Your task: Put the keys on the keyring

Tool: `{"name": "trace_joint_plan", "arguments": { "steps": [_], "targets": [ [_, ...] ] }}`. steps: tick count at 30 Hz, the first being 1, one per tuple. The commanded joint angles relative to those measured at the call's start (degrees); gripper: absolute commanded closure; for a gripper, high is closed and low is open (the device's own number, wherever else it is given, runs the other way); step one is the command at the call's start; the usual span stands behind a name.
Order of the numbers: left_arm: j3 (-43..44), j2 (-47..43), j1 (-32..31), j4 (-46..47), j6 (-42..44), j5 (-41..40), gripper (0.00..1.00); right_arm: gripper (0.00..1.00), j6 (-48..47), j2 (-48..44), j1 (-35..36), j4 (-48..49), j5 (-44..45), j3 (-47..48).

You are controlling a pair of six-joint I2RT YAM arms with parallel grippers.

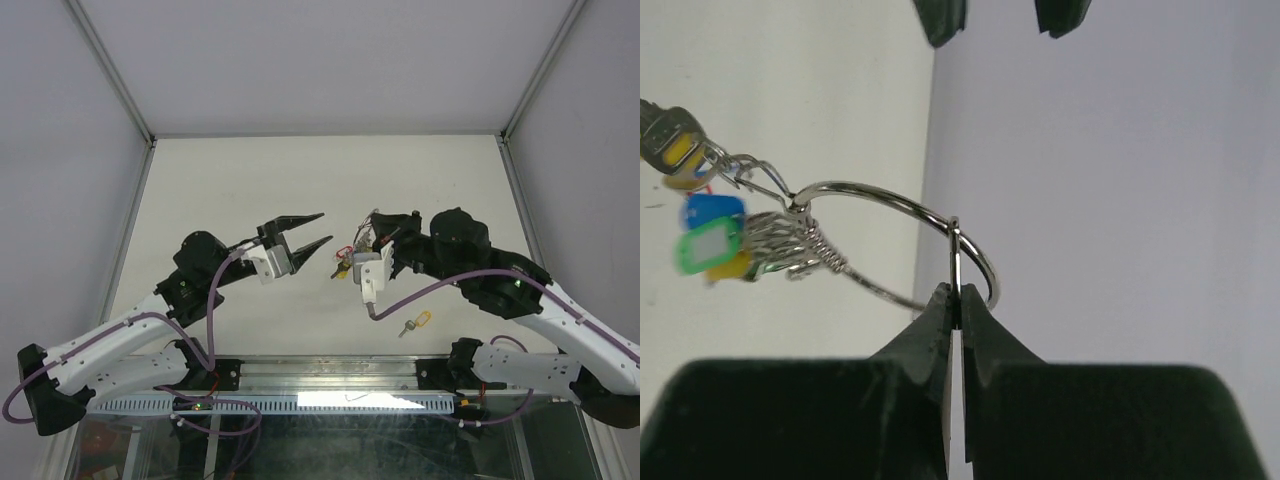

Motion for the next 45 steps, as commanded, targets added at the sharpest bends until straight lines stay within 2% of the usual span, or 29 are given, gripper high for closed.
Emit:
{"name": "trace_joint_plan", "arguments": {
  "steps": [1, 6, 12, 17, 21, 28, 35, 45],
  "targets": [
    [-4.3, 2.0, 0.6, 14.2, -6.7, 1.3, 0.57, 1.0, 13.0, 4.6, 0.2, -12.8, -1.8, 10.6],
    [-8.2, 3.7, 0.4, 20.6, -8.0, -3.4, 0.48, 1.0, 35.2, 14.7, 0.3, -27.9, -0.7, 24.0],
    [-11.4, 2.6, 0.3, 22.5, -4.6, -7.9, 0.44, 1.0, 52.2, 21.2, 0.6, -35.7, 1.6, 29.0],
    [-12.9, 2.6, -1.3, 22.0, 0.5, -11.8, 0.42, 1.0, 61.8, 26.3, 0.2, -41.0, -0.3, 32.8],
    [-13.5, 3.3, -4.4, 21.3, 4.6, -12.8, 0.4, 1.0, 66.3, 27.6, -1.2, -42.2, -2.6, 34.8],
    [-14.6, 4.1, -6.9, 22.1, 6.3, -11.3, 0.37, 1.0, 73.0, 30.0, -5.0, -46.7, -5.4, 38.7],
    [-12.2, 7.8, -11.0, 21.3, 12.1, -12.8, 0.34, 1.0, 74.9, 30.4, -5.9, -48.2, -8.1, 38.5],
    [-8.3, 13.6, -12.7, 20.7, 16.7, -15.4, 0.4, 1.0, 75.1, 30.2, -6.0, -48.0, -10.4, 37.4]
  ]
}}
